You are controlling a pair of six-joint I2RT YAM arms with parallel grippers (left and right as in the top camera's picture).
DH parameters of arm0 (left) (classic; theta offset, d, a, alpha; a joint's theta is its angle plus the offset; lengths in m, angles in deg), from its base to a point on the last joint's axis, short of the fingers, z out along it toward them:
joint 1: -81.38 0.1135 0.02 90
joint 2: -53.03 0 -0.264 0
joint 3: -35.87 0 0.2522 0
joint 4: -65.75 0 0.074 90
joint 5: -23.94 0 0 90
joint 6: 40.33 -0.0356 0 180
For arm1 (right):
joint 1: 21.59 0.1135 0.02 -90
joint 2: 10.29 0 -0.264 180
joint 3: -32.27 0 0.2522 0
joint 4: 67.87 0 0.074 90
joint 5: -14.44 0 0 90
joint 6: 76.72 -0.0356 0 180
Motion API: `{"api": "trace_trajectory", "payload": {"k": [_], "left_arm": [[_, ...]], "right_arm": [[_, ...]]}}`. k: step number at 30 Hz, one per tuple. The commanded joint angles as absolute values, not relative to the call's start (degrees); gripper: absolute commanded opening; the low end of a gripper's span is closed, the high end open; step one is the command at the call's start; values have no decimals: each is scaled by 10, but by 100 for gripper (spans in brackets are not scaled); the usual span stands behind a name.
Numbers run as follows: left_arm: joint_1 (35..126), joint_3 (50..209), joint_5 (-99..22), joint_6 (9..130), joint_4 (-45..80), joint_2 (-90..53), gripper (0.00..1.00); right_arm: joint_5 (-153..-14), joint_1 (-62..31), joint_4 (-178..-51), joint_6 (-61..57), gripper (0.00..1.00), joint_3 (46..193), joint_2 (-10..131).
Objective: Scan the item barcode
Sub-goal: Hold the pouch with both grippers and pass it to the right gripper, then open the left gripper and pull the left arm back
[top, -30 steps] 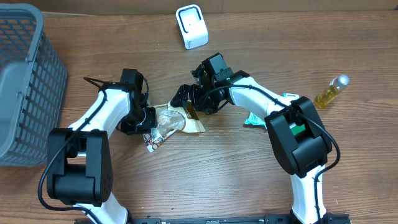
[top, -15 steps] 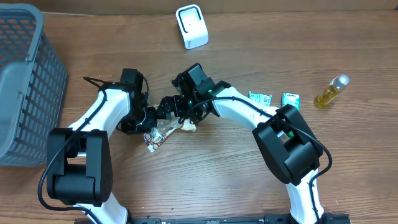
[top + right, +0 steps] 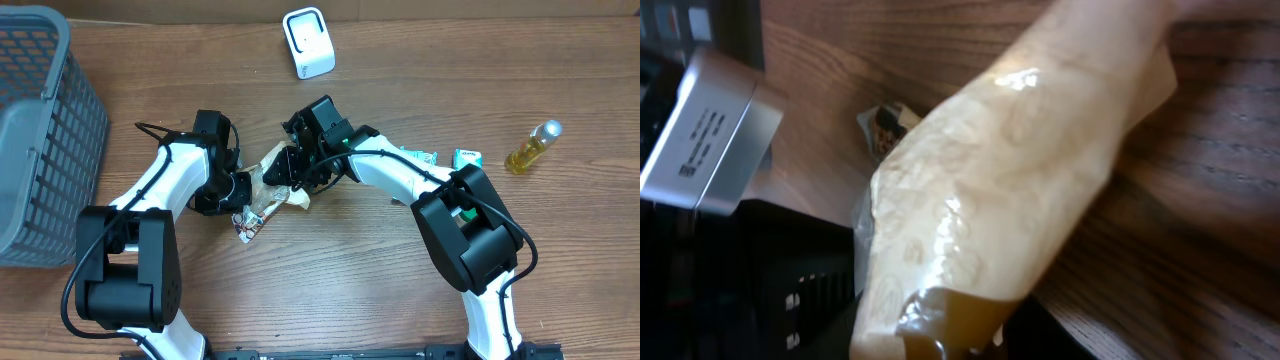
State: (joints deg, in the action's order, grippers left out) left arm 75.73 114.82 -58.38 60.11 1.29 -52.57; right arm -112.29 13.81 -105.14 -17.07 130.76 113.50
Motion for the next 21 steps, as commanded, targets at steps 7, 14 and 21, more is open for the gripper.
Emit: {"api": "trace_trajectory", "payload": {"k": [7, 14, 21], "left_arm": [[771, 1182, -577, 591, 11, -502, 4], [815, 1276, -588, 591, -19, -463, 6], [864, 1320, -650, 591, -18, -456, 99]], "right_arm": [[-1239, 113, -1051, -110, 6, 1305, 1119], [-1247, 94, -1077, -50, 5, 1305, 1102], [-1247, 79, -1084, -42, 4, 1305, 1102]]}}
